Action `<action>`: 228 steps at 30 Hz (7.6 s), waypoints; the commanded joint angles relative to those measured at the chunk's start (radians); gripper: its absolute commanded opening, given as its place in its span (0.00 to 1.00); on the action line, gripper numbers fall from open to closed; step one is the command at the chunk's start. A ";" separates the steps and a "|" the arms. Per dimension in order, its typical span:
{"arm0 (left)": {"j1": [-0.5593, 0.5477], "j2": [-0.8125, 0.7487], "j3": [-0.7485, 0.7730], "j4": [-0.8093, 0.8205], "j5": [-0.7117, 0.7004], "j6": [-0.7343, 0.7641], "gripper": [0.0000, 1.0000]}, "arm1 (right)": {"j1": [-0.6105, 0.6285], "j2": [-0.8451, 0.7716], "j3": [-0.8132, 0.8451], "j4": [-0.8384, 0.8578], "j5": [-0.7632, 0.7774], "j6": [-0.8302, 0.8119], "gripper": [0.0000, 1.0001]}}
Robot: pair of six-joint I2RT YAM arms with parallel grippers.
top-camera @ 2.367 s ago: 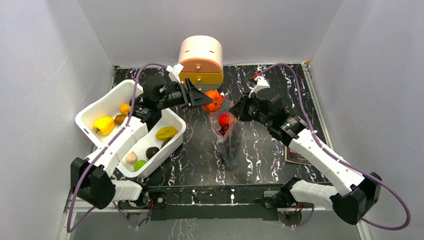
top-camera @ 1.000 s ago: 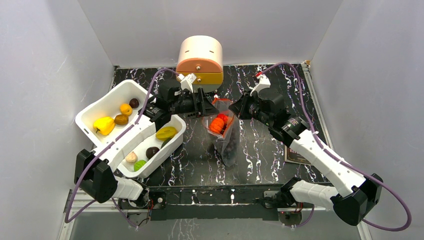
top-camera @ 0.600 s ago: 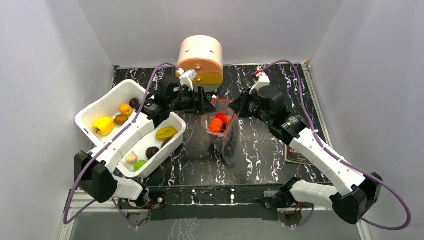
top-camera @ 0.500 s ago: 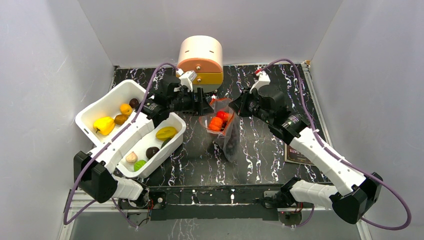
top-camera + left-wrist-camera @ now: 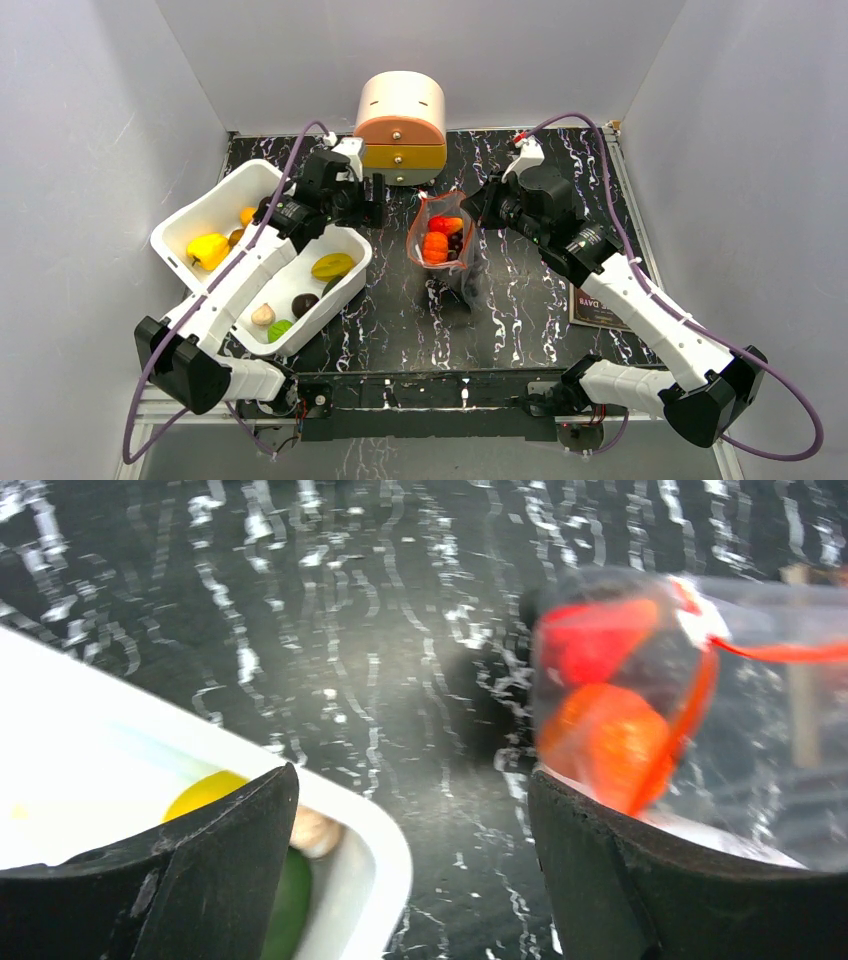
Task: Place the food in the zip-top bag and seal the zipper
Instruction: Pick up the fake fruit from the bin, then place the fake fruit in the zipper food storage bag, then pick up the fake fruit from the bin.
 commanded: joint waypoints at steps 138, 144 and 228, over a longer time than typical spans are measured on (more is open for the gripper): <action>0.335 -0.199 -0.171 0.371 0.875 -0.254 0.39 | 0.003 0.100 0.080 0.041 -0.104 0.085 0.00; 0.218 -0.166 -0.198 0.414 0.824 -0.278 0.38 | 0.004 0.098 0.081 0.051 -0.098 0.092 0.00; 0.369 -0.137 -0.194 0.186 -0.296 0.105 0.72 | 0.002 0.020 0.009 0.096 -0.102 0.030 0.00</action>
